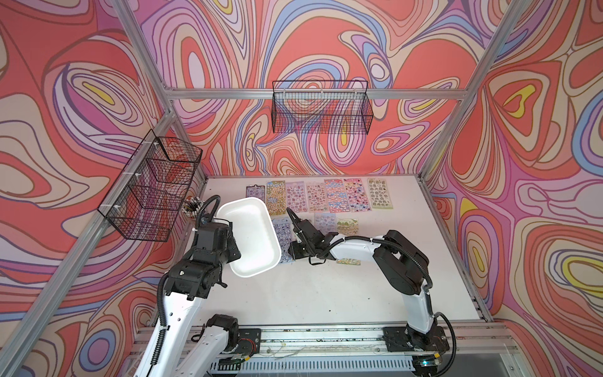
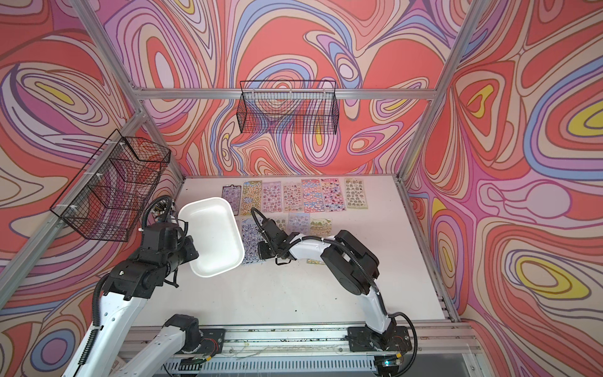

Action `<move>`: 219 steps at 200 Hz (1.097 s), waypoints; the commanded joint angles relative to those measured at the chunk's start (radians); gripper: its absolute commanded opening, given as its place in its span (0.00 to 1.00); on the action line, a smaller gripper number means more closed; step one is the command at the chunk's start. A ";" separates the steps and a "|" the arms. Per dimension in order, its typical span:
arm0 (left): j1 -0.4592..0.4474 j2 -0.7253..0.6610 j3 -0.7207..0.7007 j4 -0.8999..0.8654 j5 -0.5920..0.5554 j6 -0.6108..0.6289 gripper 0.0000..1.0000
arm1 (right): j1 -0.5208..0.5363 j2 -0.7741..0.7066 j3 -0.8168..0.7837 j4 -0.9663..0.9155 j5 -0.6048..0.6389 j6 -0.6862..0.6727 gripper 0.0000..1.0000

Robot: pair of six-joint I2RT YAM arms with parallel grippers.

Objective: Take the stickers out of the storage box
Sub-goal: Adjust the sticker at the center of the board.

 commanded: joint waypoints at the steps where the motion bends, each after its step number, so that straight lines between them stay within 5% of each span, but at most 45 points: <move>1: 0.010 0.002 -0.013 0.033 0.007 -0.007 0.00 | 0.002 -0.050 -0.005 -0.014 0.017 0.010 0.35; 64: 0.010 0.014 -0.015 0.060 0.033 -0.010 0.00 | -0.045 -0.223 0.017 -0.133 0.025 -0.015 0.37; 141: 0.010 0.059 -0.025 0.096 0.114 0.002 0.00 | -0.432 -0.482 -0.311 -0.207 -0.072 -0.052 0.37; 167: 0.010 0.047 -0.029 0.102 0.112 0.006 0.00 | -0.531 -0.458 -0.340 -0.205 -0.103 -0.087 0.37; 219: 0.010 0.031 -0.052 0.099 0.108 0.012 0.00 | -0.544 -0.326 -0.288 -0.201 -0.077 -0.105 0.37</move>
